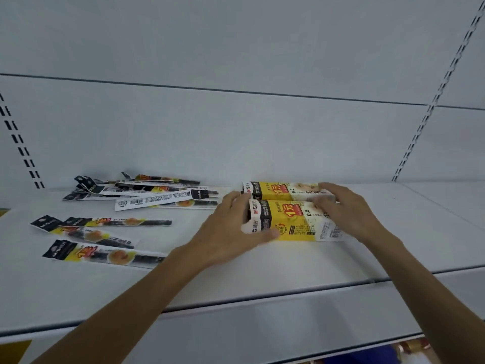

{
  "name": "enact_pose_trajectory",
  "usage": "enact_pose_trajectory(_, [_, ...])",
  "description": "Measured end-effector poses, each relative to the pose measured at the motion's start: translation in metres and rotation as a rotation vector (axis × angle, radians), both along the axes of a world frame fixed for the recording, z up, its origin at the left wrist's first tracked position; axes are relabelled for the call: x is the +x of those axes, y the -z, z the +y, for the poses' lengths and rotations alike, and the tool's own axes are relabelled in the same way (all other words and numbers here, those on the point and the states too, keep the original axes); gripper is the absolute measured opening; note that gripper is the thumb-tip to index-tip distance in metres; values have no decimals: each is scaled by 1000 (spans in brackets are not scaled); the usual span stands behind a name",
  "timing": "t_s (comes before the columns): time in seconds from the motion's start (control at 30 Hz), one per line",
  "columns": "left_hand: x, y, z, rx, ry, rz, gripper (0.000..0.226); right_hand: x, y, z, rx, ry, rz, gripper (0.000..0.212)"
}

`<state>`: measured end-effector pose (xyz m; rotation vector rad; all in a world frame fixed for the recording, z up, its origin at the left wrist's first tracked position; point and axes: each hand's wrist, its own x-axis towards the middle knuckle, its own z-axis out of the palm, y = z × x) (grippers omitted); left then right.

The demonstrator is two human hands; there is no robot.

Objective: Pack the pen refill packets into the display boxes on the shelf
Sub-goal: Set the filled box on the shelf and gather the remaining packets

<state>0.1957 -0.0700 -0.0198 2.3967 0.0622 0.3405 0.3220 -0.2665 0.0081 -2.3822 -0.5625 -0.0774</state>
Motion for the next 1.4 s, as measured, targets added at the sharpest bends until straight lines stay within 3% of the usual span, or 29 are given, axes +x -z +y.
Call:
enact_pose_trajectory(0.07, [7,3,7,36,39,26,101,6,0,5,15,28,-7,31])
enact_pose_trajectory(0.17, [26,4,18,141,-108,-53,87,24,3,14,16,65,-27,28])
enact_pose_trajectory(0.37, [25,-2,37,62,-150,-159,66,60,6,42,-88,122,-169,31])
enact_pose_trajectory(0.47, [-13,-8,63,154,-124,-264,40,60,7,54,-201,127,-470,32])
enact_pose_trajectory(0.57, [-67,-17,98,148,-144,-283,18,15,3,89,-7,-148,-693,29])
enact_pose_trajectory(0.63, [-102,-21,121,149,-168,-231,16,-24,2,125,70,-427,-589,21])
enact_pose_trajectory(0.7, [-129,-22,141,173,-201,-161,27,-58,6,160,41,-645,-387,11])
enact_pose_trajectory(0.8, [-151,-18,156,281,-298,-90,20,-88,17,200,5,-767,-169,9])
enact_pose_trajectory(0.9, [-156,-12,149,359,-312,69,15,-100,24,227,-86,-759,-159,28])
enact_pose_trajectory(1.0, [-157,-1,141,525,-313,153,36,-106,26,241,-216,-747,-228,34])
enact_pose_trajectory(1.13, [-173,-1,155,538,-441,110,31,-113,19,241,-306,-759,-230,15])
enact_pose_trajectory(1.23, [-182,-2,171,547,-623,124,42,-117,7,242,-267,-634,-241,11])
enact_pose_trajectory(1.33, [-172,-5,181,601,-798,234,57,-109,1,250,-223,-478,-340,3])
enact_pose_trajectory(1.4, [-160,-7,185,606,-806,342,62,-102,3,255,-294,-466,-311,9])
